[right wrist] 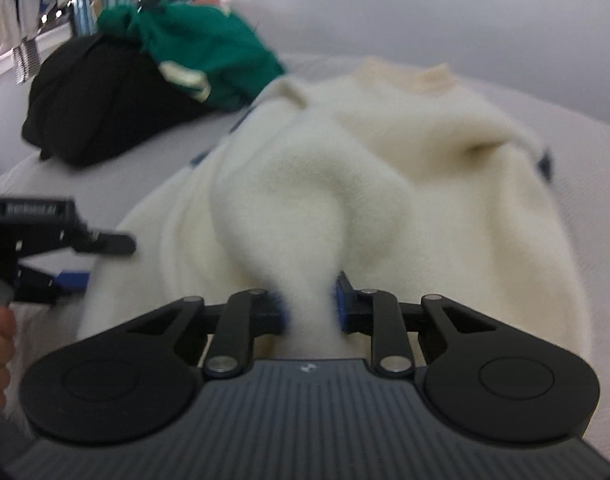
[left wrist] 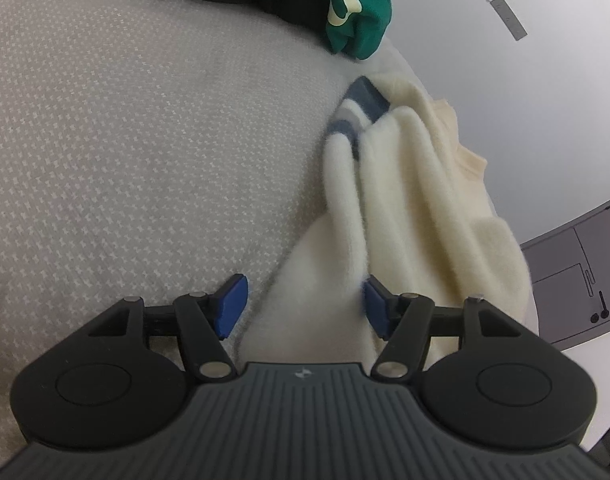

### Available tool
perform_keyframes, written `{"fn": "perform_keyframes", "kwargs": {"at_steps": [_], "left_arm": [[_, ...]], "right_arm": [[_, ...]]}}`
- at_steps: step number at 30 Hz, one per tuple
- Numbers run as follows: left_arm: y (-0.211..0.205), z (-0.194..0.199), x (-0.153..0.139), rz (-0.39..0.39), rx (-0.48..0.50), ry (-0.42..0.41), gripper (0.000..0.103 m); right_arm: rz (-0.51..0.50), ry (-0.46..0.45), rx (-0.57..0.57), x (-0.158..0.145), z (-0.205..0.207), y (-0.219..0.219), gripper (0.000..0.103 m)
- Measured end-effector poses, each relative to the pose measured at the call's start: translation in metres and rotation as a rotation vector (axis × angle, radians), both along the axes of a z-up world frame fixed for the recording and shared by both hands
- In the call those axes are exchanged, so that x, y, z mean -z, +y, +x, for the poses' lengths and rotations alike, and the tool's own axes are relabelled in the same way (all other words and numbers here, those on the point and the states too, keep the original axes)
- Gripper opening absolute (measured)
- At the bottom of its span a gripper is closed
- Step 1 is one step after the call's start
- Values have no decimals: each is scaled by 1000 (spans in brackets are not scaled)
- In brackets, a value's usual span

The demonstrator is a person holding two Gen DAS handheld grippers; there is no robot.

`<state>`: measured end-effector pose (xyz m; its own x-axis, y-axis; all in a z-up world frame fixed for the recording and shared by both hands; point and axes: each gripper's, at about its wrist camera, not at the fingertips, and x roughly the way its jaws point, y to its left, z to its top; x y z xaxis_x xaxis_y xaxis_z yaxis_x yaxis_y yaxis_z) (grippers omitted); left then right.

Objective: Fold large clothes

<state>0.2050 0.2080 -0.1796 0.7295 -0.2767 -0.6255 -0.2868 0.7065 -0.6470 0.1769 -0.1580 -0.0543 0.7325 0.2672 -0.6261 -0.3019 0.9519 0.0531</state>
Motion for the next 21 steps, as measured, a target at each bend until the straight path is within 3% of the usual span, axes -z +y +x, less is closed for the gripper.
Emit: {"fn": "perform_keyframes", "kwargs": {"at_steps": [7, 9, 13, 16, 21], "left_arm": [[-14, 6, 0, 57, 32, -3, 67], [-19, 9, 0, 101, 33, 9, 59], [-25, 13, 0, 162, 50, 22, 18], [-20, 11, -11, 196, 24, -5, 13], [26, 12, -53, 238, -125, -64, 12]], "right_arm": [[29, 20, 16, 7, 4, -10, 24], [30, 19, 10, 6, 3, -9, 25], [59, 23, -2, 5, 2, -10, 25], [81, 17, -20, 2, 0, -10, 25], [108, -23, -99, -8, -12, -3, 25]]}}
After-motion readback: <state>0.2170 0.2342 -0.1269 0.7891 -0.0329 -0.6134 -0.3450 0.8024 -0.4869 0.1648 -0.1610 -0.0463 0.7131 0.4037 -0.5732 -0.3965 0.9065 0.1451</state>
